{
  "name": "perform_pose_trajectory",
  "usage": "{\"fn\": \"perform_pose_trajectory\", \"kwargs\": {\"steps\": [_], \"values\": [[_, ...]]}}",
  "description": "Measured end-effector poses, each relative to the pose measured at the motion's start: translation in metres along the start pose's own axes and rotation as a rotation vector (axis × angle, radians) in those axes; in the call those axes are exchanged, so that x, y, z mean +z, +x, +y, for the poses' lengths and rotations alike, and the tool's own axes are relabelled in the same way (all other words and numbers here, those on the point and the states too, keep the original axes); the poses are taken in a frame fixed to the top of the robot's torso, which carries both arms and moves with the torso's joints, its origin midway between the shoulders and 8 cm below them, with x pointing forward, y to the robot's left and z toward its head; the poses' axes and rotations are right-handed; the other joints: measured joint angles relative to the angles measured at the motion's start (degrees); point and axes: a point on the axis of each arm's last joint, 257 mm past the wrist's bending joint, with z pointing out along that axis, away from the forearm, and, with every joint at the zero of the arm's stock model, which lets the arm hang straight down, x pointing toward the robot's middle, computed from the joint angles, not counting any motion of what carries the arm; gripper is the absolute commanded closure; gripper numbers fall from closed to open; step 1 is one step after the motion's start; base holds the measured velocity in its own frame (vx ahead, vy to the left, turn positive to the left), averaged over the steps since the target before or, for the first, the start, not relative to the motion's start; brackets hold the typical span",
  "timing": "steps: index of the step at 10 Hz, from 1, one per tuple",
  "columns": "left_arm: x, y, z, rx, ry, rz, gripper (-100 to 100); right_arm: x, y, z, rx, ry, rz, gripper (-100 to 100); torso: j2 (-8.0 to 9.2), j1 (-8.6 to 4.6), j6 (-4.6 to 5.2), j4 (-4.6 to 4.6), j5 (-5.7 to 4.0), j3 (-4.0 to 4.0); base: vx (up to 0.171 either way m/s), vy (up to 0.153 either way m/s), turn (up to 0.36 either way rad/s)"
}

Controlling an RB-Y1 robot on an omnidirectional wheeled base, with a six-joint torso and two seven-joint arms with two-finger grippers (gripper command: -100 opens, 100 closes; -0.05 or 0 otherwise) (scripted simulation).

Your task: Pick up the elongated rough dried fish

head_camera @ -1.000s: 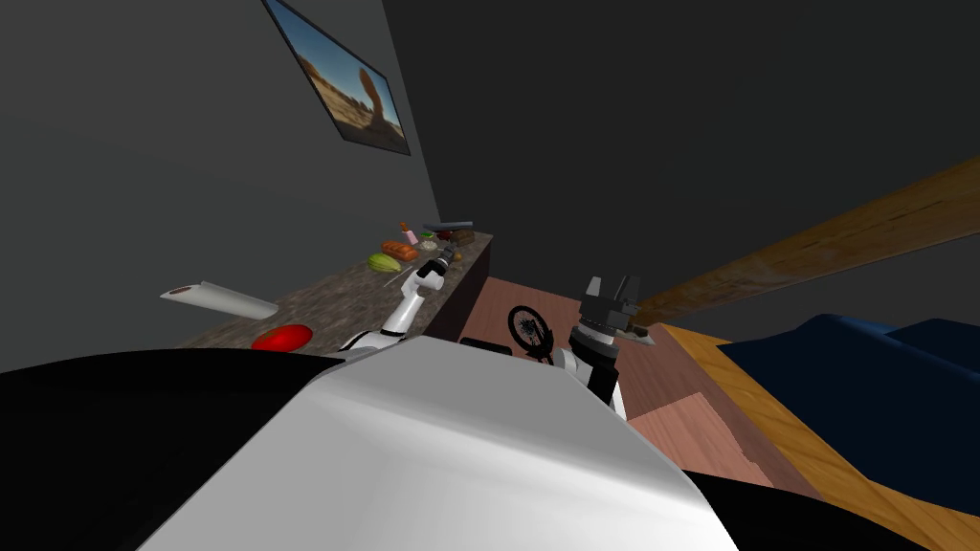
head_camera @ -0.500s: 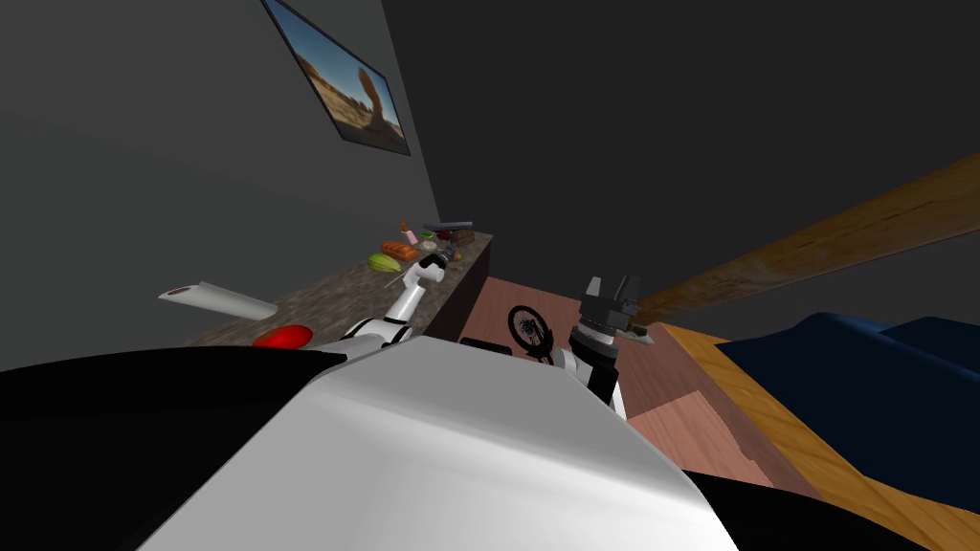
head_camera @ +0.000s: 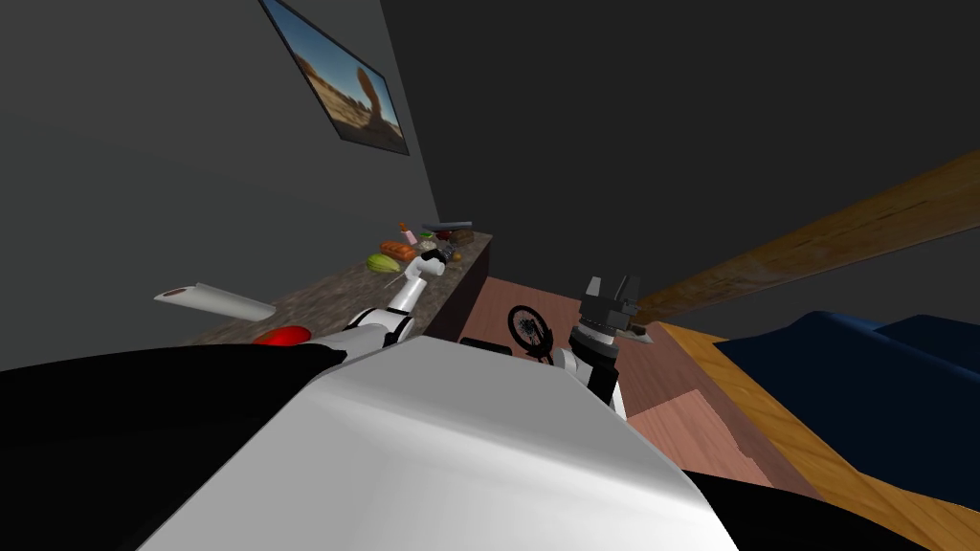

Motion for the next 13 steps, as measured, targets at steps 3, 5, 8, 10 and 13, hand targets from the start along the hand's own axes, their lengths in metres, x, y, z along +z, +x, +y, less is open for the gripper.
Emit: {"fn": "perform_pose_trajectory", "kwargs": {"steps": [3,5,8,10,13], "values": [[0.011,-0.003,0.013,0.0,-0.091,0.02,-100,0.0,0.0,0.0,0.0,0.0,0.0,0,0.01,0.0,-0.01,-0.01,0.01,0.0,0.0,0.0,-0.008],[0.015,-0.005,0.02,-0.003,-0.142,0.033,-100,0.0,0.0,0.0,0.0,0.0,0.0,0,0.01,-0.01,-0.01,0.0,0.0,0.01,-0.001,-0.001,-0.015],[0.02,-0.007,0.032,-0.008,-0.229,0.055,-100,0.0,0.0,0.0,0.0,0.0,0.0,0,0.02,0.0,-0.02,-0.01,0.01,0.01,0.0,-0.001,-0.015],[0.022,-0.009,0.039,-0.013,-0.289,0.072,-100,0.0,0.0,0.0,0.0,0.0,0.0,0,0.01,0.0,-0.02,-0.01,0.01,0.0,0.003,-0.001,-0.015],[0.022,-0.013,0.046,-0.023,-0.375,0.098,-100,0.0,0.0,0.0,0.0,0.0,0.0,0,-0.01,0.0,-0.01,0.0,0.0,-0.01,0.008,0.001,-0.012]]}}
